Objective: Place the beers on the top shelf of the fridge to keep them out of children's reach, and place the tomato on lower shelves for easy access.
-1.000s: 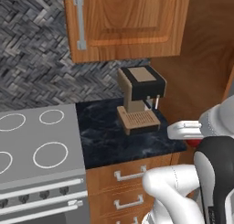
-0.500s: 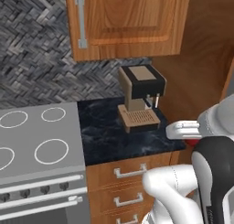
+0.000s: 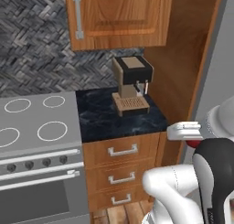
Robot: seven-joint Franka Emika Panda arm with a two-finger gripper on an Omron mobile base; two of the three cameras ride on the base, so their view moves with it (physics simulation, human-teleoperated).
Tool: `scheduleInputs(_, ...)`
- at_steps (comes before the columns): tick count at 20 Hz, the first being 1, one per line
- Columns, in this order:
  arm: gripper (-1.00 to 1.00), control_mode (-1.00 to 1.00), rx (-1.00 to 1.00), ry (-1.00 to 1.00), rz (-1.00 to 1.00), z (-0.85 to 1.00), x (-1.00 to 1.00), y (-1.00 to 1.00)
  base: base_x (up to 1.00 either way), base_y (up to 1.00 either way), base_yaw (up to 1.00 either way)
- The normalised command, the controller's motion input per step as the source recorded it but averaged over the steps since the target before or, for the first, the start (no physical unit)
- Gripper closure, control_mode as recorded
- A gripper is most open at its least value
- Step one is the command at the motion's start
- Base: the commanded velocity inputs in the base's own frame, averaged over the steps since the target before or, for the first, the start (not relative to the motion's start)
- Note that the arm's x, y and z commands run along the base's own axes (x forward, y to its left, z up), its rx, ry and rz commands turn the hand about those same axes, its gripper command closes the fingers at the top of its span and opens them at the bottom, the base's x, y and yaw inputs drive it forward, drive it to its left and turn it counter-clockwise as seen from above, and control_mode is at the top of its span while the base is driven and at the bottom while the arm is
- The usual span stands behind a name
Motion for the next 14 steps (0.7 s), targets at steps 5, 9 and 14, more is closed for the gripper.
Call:
scheduleInputs(5,1.0,1.0,0.0,0.0,0.0,0.0,0.0,0.0,-0.01,-0.57,0.0)
scheduleInputs(9,1.0,1.0,0.0,0.0,0.0,0.0,0.0,0.0,0.0,-0.78,0.0)
scheduleInputs(14,1.0,1.0,0.0,0.0,0.0,0.0,0.0,0.0,0.0,-0.77,0.0)
